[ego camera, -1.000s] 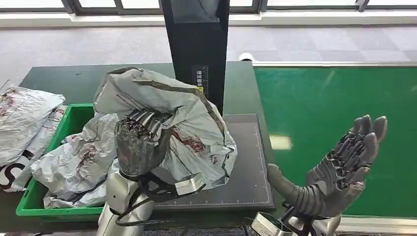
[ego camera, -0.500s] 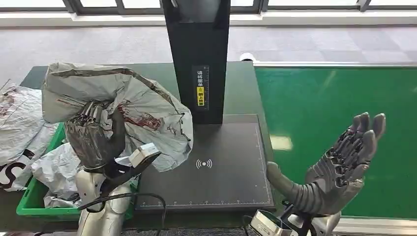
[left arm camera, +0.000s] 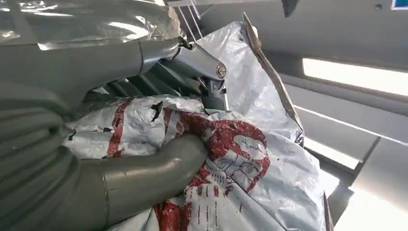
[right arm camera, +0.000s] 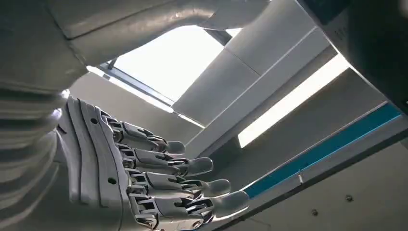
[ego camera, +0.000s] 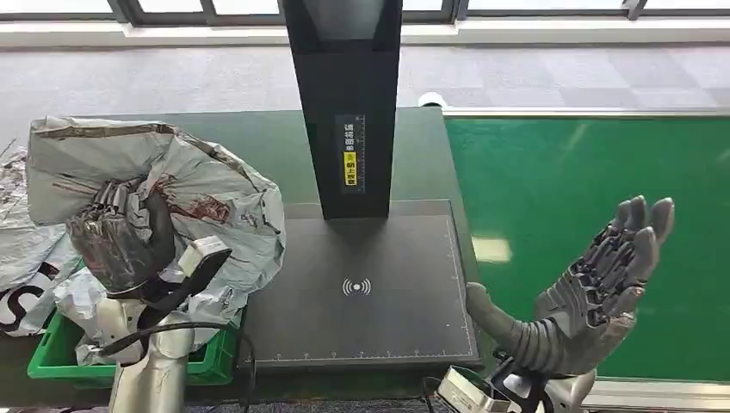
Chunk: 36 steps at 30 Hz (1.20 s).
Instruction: Moved the parcel from conveyor to table for the left to box.
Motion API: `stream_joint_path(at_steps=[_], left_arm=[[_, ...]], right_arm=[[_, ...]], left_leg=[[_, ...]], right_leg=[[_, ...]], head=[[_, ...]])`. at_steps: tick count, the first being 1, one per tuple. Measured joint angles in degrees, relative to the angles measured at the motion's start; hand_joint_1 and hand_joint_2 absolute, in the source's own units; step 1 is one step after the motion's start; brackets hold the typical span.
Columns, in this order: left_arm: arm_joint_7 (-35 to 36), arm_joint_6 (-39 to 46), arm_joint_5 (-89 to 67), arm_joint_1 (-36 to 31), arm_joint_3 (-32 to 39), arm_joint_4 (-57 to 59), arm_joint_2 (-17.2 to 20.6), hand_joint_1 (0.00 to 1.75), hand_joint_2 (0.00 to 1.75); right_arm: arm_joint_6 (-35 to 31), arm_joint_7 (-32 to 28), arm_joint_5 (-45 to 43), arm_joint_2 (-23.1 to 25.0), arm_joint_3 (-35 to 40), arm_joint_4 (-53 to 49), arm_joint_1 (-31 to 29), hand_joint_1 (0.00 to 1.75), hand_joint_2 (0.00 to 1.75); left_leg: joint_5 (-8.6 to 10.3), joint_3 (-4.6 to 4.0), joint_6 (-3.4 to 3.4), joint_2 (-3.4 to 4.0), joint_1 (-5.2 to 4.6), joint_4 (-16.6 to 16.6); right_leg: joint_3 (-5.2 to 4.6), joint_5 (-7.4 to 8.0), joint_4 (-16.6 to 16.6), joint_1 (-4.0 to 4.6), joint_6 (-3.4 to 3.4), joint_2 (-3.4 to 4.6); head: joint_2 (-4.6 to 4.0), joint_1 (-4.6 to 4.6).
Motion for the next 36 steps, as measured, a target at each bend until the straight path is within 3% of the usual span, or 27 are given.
stream_joint_path(at_steps=[3,6,9,15,18,22,29,31,36], left_arm=[[-7.9,0.0,3.3,-1.8,4.7,1.3,-1.3,1.75,1.75],[-21.4,0.0,7.5,-7.0,17.1,4.4,-3.8,1.75,1.75],[-22.1,0.0,8.4,-10.4,27.2,6.9,-5.4,1.75,1.75],[-21.4,0.0,2.5,-14.6,36.6,12.1,-6.7,1.75,1.75],[-18.4,0.0,-1.7,-15.8,37.4,14.5,-7.0,1.75,1.75],[-9.4,0.0,-4.8,-16.0,37.3,19.1,-6.4,1.75,1.75],[-7.5,0.0,-5.1,-15.8,37.2,21.1,-6.1,1.75,1.75],[0.5,0.0,-9.9,-16.4,32.3,30.0,-3.1,1.75,1.75],[7.6,-3.2,-13.6,-16.8,26.7,36.5,-0.6,1.75,1.75]], right_arm=[[0.0,0.0,0.0,0.0,0.0,0.0,0.0,0.0,1.75],[0.0,0.0,0.0,0.0,0.0,0.0,0.0,0.0,1.75],[0.0,0.0,0.4,0.0,-0.2,0.0,0.1,0.0,1.75],[0.0,0.0,0.5,0.0,-1.2,-0.7,0.3,0.0,1.75],[0.0,0.0,0.5,0.1,-1.7,-0.8,0.4,0.0,1.75],[0.0,0.0,1.1,0.1,-1.7,-0.8,0.5,0.0,1.75],[0.0,0.0,1.0,0.1,-1.7,-0.8,0.5,0.0,1.75],[0.0,0.0,1.7,0.1,-1.9,-0.8,0.5,0.0,1.75],[0.0,0.0,2.1,0.1,-1.9,-0.8,0.5,0.0,1.75]], left_leg=[[0.0,-0.03,0.0,-0.02,0.0,0.0],[0.03,0.01,-0.04,-0.01,0.02,0.0],[0.02,0.07,-0.06,0.24,0.02,0.0],[0.04,0.03,-0.05,0.01,0.02,0.0],[0.04,0.03,-0.05,0.01,0.02,0.0],[0.03,0.05,-0.04,0.06,0.0,0.0],[0.03,0.05,-0.05,0.11,-0.01,0.0],[0.04,0.1,-0.05,0.08,-0.02,0.0],[0.03,0.23,-0.05,0.12,-0.02,0.0]], right_leg=[[0.01,0.0,0.0,0.02,0.0,-0.03],[0.02,0.01,0.0,0.01,-0.02,-0.04],[-0.08,0.06,0.0,0.04,-0.08,0.22],[-0.04,0.04,0.0,0.03,-0.07,0.01],[-0.04,0.05,0.0,-0.01,-0.06,0.02],[-0.06,0.05,0.0,-0.07,-0.06,0.06],[-0.08,0.05,0.0,-0.02,-0.06,0.09],[-0.01,0.05,0.0,-0.03,-0.07,0.09],[0.09,0.04,0.0,-0.1,-0.07,0.11]], head=[[0.0,0.0],[0.0,0.02],[0.0,0.0],[0.0,0.0],[0.0,0.0],[0.0,0.0],[0.0,0.0],[0.0,0.0],[0.0,0.02]])
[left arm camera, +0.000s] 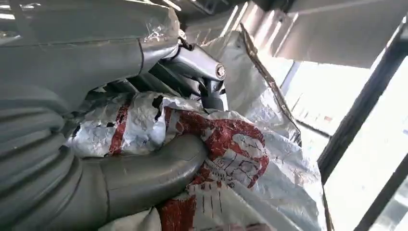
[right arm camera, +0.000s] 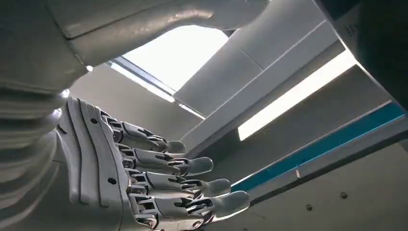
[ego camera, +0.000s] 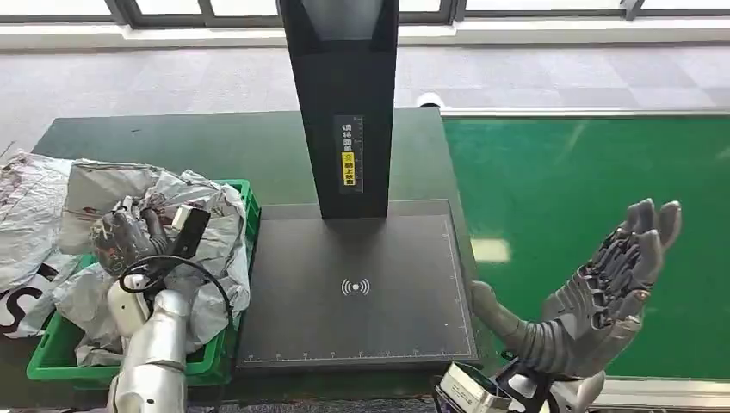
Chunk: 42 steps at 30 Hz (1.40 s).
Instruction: Moved the parcel from conveyor to table for the left to box.
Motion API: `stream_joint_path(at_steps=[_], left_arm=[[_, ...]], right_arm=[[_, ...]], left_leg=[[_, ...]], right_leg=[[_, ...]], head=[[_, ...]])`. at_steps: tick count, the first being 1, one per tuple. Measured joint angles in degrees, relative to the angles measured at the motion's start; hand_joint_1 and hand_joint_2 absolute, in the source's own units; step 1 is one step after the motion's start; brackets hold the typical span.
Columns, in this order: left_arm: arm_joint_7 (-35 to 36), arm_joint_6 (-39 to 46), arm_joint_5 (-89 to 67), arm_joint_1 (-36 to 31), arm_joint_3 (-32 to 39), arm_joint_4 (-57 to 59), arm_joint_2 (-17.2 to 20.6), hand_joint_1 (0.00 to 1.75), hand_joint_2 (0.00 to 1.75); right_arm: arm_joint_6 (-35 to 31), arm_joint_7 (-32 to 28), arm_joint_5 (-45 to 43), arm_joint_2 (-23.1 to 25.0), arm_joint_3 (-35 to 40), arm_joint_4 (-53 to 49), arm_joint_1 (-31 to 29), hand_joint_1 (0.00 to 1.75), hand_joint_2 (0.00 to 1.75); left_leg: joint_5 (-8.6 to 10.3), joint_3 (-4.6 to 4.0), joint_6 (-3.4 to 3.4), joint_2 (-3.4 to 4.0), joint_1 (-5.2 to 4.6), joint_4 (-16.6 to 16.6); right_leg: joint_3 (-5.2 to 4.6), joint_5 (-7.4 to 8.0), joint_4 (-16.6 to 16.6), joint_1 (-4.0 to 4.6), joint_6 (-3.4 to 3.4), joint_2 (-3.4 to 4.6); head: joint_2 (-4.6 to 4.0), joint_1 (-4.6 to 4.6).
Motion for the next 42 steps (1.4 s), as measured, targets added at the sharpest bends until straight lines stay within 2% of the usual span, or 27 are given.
stream_joint_path(at_steps=[4,12,20,31,37,40,41,42], left_arm=[[10.0,-4.9,-0.4,0.5,-6.4,3.1,2.7,1.75,1.75],[19.5,-13.0,-0.5,0.0,-13.1,9.2,7.3,1.75,1.75],[23.1,-15.9,-0.5,-0.9,-15.5,13.4,10.0,1.75,1.75],[23.5,-16.5,-0.5,-1.5,-15.6,15.4,10.8,1.75,1.75],[29.4,-19.2,-0.5,-1.6,-15.0,17.3,12.4,1.75,1.75],[30.8,-19.6,-0.5,-1.3,-13.5,18.4,13.2,1.75,1.75],[30.6,-19.7,-0.5,-1.3,-12.9,18.6,13.4,0.24,1.75],[29.9,-19.9,-0.5,-1.3,-12.1,18.6,13.5,0.0,1.75]], right_arm=[[0.0,0.0,0.0,0.0,0.0,0.3,0.0,0.0,1.75],[0.0,0.0,-0.2,0.0,0.0,1.2,-0.1,0.0,1.75],[0.0,0.0,-0.4,0.0,0.0,2.1,-0.3,0.0,1.75],[0.0,0.0,-0.3,0.0,0.0,2.6,-0.3,0.0,1.75],[0.0,0.0,-0.5,0.0,0.0,3.4,-0.4,0.0,1.75],[0.0,0.0,-0.6,0.1,0.0,4.4,-0.6,0.0,1.75],[0.0,0.0,-0.6,0.1,0.0,4.8,-0.7,0.0,1.75],[0.0,0.0,-0.6,0.1,0.0,5.1,-0.7,0.0,1.75]], left_leg=[[0.0,0.03,0.0,-0.01,0.0,0.0],[0.0,0.2,0.0,-0.01,0.0,-0.1],[-0.01,0.43,-0.01,-0.01,-0.01,-0.1],[-0.03,0.56,-0.04,0.0,-0.01,-0.2],[-0.12,0.32,-0.13,0.0,-0.01,-0.3],[-0.41,0.66,-0.33,0.07,-0.07,-0.3],[-0.42,0.74,-0.35,0.17,-0.08,-0.3],[-0.43,0.76,-0.36,0.26,-0.07,-0.4]], right_leg=[[0.05,0.0,0.0,-0.03,0.0,-0.01],[0.18,-0.01,0.0,-0.03,0.0,-0.01],[0.41,-0.05,0.0,-0.05,-0.05,-0.01],[0.53,-0.09,0.0,-0.05,-0.11,-0.01],[0.72,-0.19,0.0,-0.05,-0.23,-0.01],[1.04,-0.38,0.0,-0.03,-0.38,0.07],[1.06,-0.39,0.0,-0.04,-0.4,0.18],[1.05,-0.4,0.0,-0.04,-0.42,0.24]], head=[[0.0,-0.02],[0.0,-0.02],[0.0,-0.02],[0.0,-0.02],[0.0,-0.02],[0.0,-0.02],[0.0,-0.02],[0.0,-0.02]])
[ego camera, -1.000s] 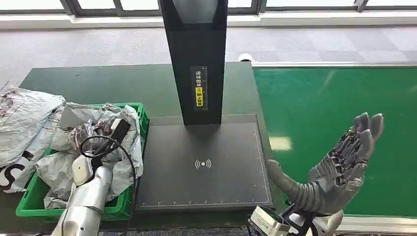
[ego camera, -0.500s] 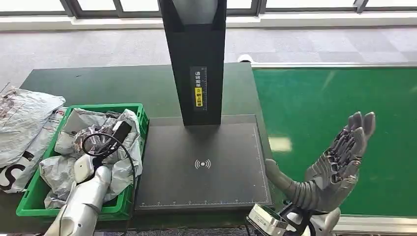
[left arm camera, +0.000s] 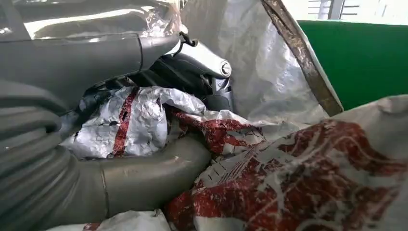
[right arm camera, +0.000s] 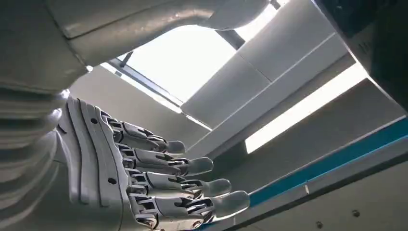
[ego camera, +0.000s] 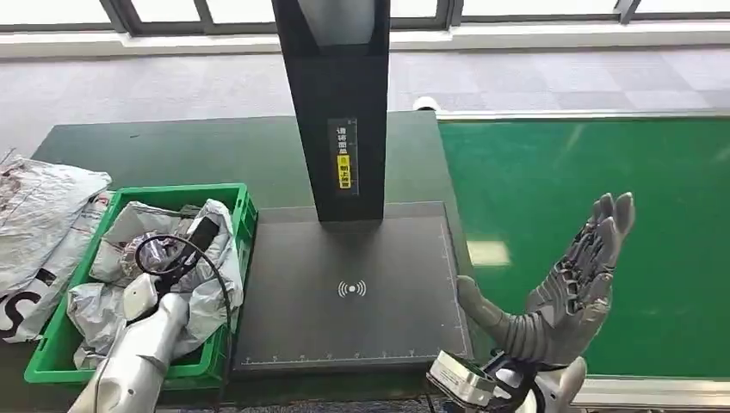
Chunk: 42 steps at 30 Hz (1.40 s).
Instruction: Moved the parcel from conveyor to table for the left to box.
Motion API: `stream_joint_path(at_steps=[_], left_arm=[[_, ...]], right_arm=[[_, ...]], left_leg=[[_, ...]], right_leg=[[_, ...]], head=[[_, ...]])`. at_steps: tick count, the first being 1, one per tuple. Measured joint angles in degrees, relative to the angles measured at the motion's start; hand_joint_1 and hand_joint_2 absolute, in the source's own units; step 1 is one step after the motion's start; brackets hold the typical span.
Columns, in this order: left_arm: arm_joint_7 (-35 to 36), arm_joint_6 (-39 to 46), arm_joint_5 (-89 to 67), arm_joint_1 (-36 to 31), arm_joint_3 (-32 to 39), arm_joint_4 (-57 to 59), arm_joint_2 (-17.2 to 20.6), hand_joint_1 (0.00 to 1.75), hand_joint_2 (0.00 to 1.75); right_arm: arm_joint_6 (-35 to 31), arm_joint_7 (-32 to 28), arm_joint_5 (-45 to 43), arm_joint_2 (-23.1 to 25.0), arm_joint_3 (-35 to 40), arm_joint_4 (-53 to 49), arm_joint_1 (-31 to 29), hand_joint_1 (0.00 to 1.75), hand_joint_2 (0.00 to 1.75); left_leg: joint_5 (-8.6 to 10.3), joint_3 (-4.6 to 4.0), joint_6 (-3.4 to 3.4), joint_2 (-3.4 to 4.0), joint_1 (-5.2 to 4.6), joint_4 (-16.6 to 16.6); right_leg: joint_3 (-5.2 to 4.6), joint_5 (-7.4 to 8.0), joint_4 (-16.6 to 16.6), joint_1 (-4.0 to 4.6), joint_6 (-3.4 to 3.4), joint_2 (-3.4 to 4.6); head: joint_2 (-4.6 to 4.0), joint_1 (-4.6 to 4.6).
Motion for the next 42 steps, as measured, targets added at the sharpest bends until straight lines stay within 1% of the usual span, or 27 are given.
stream_joint_path(at_steps=[1,2,5,9,10,11,13,15,16,17,19,21,24,26,29,30,34,38,42], left_arm=[[-0.5,-0.1,0.0,0.0,0.7,0.0,0.1,0.0,1.75],[-1.0,-0.1,0.0,0.0,1.4,0.0,0.1,0.0,0.0],[-1.5,2.8,0.2,0.2,3.1,-0.4,0.2,0.0,0.0],[-4.9,10.2,2.1,1.0,4.8,-2.6,-0.3,0.0,0.0],[-7.3,13.8,3.8,1.5,5.3,-4.2,-0.9,0.0,0.0],[-10.5,16.9,6.6,2.1,5.7,-6.0,-1.6,0.0,1.75],[-16.5,21.7,12.5,3.6,6.1,-10.5,-3.1,0.0,1.75],[-21.2,22.7,16.8,4.9,6.7,-15.5,-4.8,0.0,1.75],[-25.5,22.8,19.9,5.9,7.3,-18.9,-6.2,0.0,1.75],[-31.7,23.0,24.0,6.8,8.4,-22.8,-7.6,0.0,0.0],[-43.7,23.1,32.6,8.0,11.4,-29.6,-11.6,0.0,0.0],[-50.1,23.1,40.0,9.9,12.4,-34.8,-14.1,0.0,0.0],[-53.0,23.1,46.6,12.4,12.3,-40.2,-16.7,0.0,0.0],[-54.6,22.8,51.5,14.3,11.1,-42.8,-17.5,0.0,0.0],[-55.6,22.3,53.7,16.0,9.5,-45.1,-18.1,0.0,0.0],[-56.1,21.8,55.2,16.6,9.0,-45.6,-18.2,0.0,1.75],[-59.2,15.7,66.6,19.3,5.2,-48.2,-18.0,0.0,1.75],[-59.7,6.9,78.4,22.2,1.0,-51.9,-17.4,0.0,1.75],[-59.8,-0.7,85.5,25.8,-4.5,-56.4,-16.6,0.0,1.75]], right_arm=[[0.0,0.0,0.0,0.0,0.0,0.2,0.0,0.0,1.75],[0.0,0.0,0.0,0.0,0.0,0.5,0.0,0.0,1.75],[0.0,0.0,0.0,0.0,0.0,1.0,-0.1,0.0,1.75],[0.0,0.0,0.0,0.0,0.0,1.2,-0.1,0.0,1.75],[0.0,0.0,0.0,0.0,0.0,1.2,-0.1,0.0,1.75],[0.0,0.0,0.1,0.0,0.0,1.2,-0.1,0.0,1.75],[0.0,0.0,0.3,0.0,0.0,1.2,-0.1,0.0,1.75],[0.0,0.0,0.4,0.0,-0.1,1.2,-0.1,0.0,1.75],[0.0,0.0,0.4,0.0,-0.3,1.2,0.0,0.0,1.75],[0.0,0.0,0.4,0.0,-0.5,1.2,0.0,0.0,1.75],[0.0,0.0,0.4,0.1,-1.3,1.1,0.2,0.0,1.75],[0.0,0.0,0.4,0.1,-1.8,1.0,0.3,0.0,1.75],[0.0,0.0,0.3,0.1,-2.6,0.9,0.5,0.0,1.75],[0.0,0.0,0.3,0.1,-3.0,0.9,0.7,0.0,1.75],[0.0,0.0,0.3,0.2,-3.3,0.9,0.9,0.0,1.75],[0.0,0.0,0.2,0.2,-3.3,0.9,0.9,0.0,1.75],[0.0,0.0,-0.3,0.2,-3.9,0.9,1.4,0.0,1.75],[0.0,0.0,-2.7,0.2,-3.9,1.0,1.5,0.0,1.75],[0.0,0.3,-5.7,0.3,-3.5,3.6,1.3,0.0,1.75]], left_leg=[[0.01,0.06,-0.01,0.06,0.0,-0.1],[0.01,0.1,-0.02,0.09,-0.01,-0.1],[0.0,0.22,-0.07,0.13,-0.01,-0.3],[-0.04,0.43,-0.14,0.32,-0.03,-0.4],[-0.05,0.63,-0.15,0.37,-0.03,-0.4],[-0.05,0.89,-0.15,0.39,-0.03,-0.5],[-0.05,0.93,-0.16,0.38,-0.03,-0.5],[-0.09,0.91,-0.19,0.31,-0.03,-0.5],[-0.13,0.93,-0.22,0.31,-0.04,-0.5],[-0.16,0.92,-0.23,0.31,-0.03,-0.5],[-0.22,0.93,-0.13,0.22,-0.12,-0.5],[-0.25,0.97,-0.08,0.21,-0.18,-0.5],[-0.26,0.95,-0.07,0.22,-0.19,-0.4],[-0.25,0.95,-0.07,0.22,-0.18,-0.4],[-0.25,0.92,-0.06,0.2,-0.18,-0.4],[-0.25,0.92,-0.06,0.21,-0.18,-0.4],[-0.25,0.84,-0.07,0.2,-0.16,-0.3],[-0.25,0.78,-0.07,0.2,-0.15,-0.3],[-0.26,0.72,-0.07,0.18,-0.14,-0.3]], right_leg=[[0.0,0.0,0.0,-0.01,-0.01,0.04],[0.01,0.0,0.0,-0.02,-0.02,0.07],[0.01,-0.06,0.0,-0.08,-0.12,0.12],[-0.01,-0.11,0.0,-0.2,-0.19,0.36],[-0.03,-0.14,0.0,-0.19,-0.24,0.41],[-0.04,-0.14,0.0,-0.19,-0.24,0.43],[-0.06,-0.16,0.0,-0.19,-0.26,0.42],[-0.04,-0.26,0.0,-0.18,-0.31,0.35],[-0.05,-0.28,0.0,-0.18,-0.3,0.35],[-0.04,-0.3,0.0,-0.17,-0.28,0.35],[0.01,-0.41,0.0,-0.22,-0.12,0.3],[0.05,-0.42,0.0,-0.25,-0.09,0.28],[0.04,-0.42,0.0,-0.23,-0.08,0.28],[0.05,-0.41,0.0,-0.22,-0.08,0.29],[0.05,-0.39,0.0,-0.2,-0.06,0.28],[0.04,-0.39,0.0,-0.19,-0.06,0.28],[0.02,-0.39,0.0,-0.16,-0.06,0.28],[-0.04,-0.39,0.0,-0.14,-0.06,0.27],[-0.06,-0.39,0.0,-0.08,-0.05,0.27]], head=[[0.0,0.0],[0.0,0.0],[0.0,0.0],[0.0,0.0],[0.0,0.0],[0.0,0.0],[0.0,0.0],[0.0,0.0],[0.0,0.0],[0.0,-0.02],[0.0,0.0],[0.0,0.0],[0.0,0.0],[0.0,0.0],[0.0,0.0],[0.0,0.0],[0.0,0.0],[0.0,0.0],[0.0,0.0]])
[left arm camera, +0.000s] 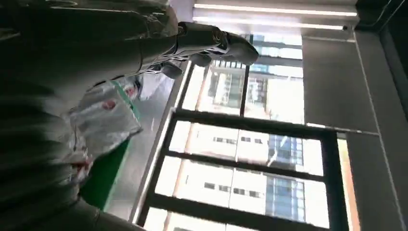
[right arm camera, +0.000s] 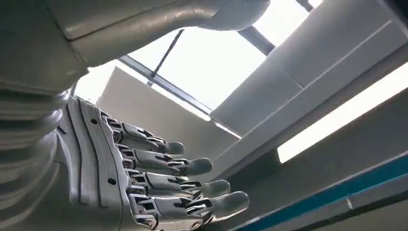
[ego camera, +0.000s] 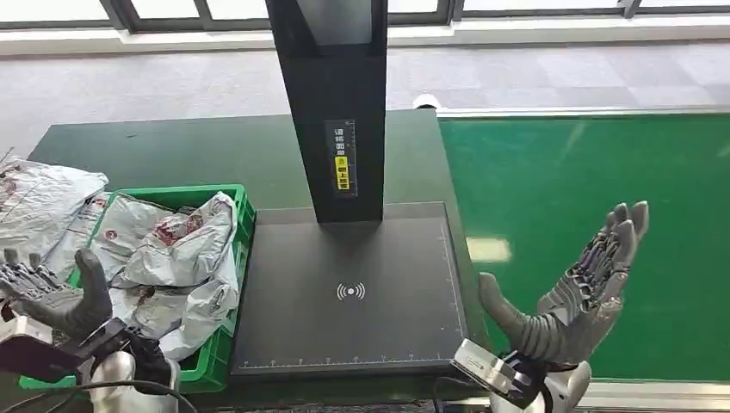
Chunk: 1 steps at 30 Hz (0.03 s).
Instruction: Moved the parcel from conveyor to table for the left to box.
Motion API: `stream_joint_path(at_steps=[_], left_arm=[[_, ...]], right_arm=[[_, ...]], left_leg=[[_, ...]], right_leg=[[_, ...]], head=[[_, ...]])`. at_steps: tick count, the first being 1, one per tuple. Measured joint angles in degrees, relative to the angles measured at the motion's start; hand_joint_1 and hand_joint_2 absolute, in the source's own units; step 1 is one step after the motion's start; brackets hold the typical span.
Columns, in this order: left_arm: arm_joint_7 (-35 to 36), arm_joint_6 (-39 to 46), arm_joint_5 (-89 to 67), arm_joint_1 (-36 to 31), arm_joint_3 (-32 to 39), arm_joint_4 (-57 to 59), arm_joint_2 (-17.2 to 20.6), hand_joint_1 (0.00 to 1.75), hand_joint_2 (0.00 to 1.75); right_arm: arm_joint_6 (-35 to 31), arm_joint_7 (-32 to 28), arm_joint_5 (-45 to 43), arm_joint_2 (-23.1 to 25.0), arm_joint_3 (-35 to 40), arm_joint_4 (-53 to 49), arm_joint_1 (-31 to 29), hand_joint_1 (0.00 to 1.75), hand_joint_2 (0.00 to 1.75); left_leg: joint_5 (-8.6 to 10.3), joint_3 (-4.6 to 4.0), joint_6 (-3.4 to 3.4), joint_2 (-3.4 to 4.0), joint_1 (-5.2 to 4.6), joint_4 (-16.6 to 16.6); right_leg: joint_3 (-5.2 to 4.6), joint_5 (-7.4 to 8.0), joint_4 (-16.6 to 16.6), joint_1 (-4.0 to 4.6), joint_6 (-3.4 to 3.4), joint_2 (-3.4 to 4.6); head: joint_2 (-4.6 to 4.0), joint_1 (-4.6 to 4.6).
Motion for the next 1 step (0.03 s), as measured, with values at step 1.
stream_joint_path(at_steps=[1], left_arm=[[0.0,-3.2,1.5,0.7,-1.3,-1.1,0.1,0.0,1.75]], right_arm=[[0.0,0.0,-1.2,-0.1,0.3,1.3,-0.1,0.0,1.75]], left_leg=[[0.0,-0.04,0.0,0.0,0.0,0.0]], right_leg=[[-0.01,0.0,0.0,0.0,0.0,-0.01]], head=[[0.0,0.0]])
